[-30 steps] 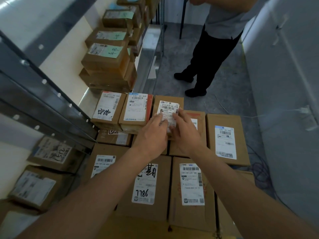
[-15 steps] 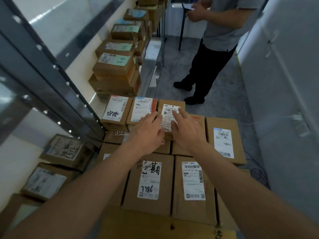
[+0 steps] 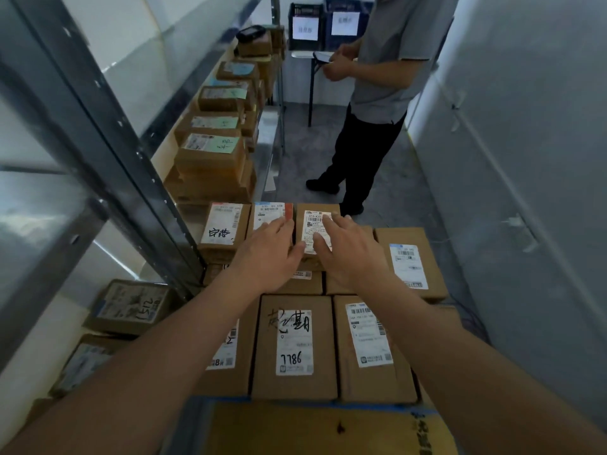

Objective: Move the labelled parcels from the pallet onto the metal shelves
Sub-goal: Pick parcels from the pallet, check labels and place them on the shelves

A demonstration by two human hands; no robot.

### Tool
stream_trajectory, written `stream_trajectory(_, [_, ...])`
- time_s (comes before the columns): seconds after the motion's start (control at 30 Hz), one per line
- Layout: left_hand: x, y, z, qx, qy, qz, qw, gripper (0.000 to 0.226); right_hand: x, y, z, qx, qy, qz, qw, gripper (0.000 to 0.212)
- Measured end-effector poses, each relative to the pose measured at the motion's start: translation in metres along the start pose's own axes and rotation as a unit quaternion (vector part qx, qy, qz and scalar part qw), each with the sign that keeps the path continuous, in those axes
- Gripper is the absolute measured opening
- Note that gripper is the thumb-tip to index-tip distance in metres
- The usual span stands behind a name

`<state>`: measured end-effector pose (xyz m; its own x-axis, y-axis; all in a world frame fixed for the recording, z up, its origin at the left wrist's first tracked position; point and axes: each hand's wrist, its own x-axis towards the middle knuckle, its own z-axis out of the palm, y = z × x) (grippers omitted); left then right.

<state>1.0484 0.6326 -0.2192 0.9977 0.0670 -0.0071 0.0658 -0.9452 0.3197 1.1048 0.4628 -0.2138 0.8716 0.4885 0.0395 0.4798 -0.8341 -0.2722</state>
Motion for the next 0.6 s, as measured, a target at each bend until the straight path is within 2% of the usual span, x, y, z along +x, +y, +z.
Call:
stream_trajectory(0.13, [-0.018, 0.006, -0.005, -0.018, 0.003, -0.010, 1.000, 0.048, -0.013, -0.011, -0.005, 0.012, 0.000, -0.023, 1.000, 0.053])
stream_trajectory(0.3, [-0.050, 0.016, -0.011, -0.022, 0.020, -0.056, 0.998, 0.049, -0.026, -0.022, -0.006, 0.033, 0.013, -0.073, 0.997, 0.045])
stream_trajectory(0.4, [-0.073, 0.016, -0.008, -0.015, 0.040, -0.104, 0.994, 0.050, -0.031, -0.027, -0.005, 0.038, 0.007, -0.129, 0.991, 0.041])
stream_trajectory(0.53, [-0.118, 0.020, -0.005, -0.007, 0.078, -0.178, 0.981, 0.036, -0.050, -0.038, -0.006, 0.039, -0.024, -0.206, 0.977, 0.043])
stream_trajectory(0.6, [-0.147, 0.024, -0.005, -0.005, 0.087, -0.223, 0.971, 0.041, -0.063, -0.047, -0.006, 0.049, -0.022, -0.244, 0.968, 0.039])
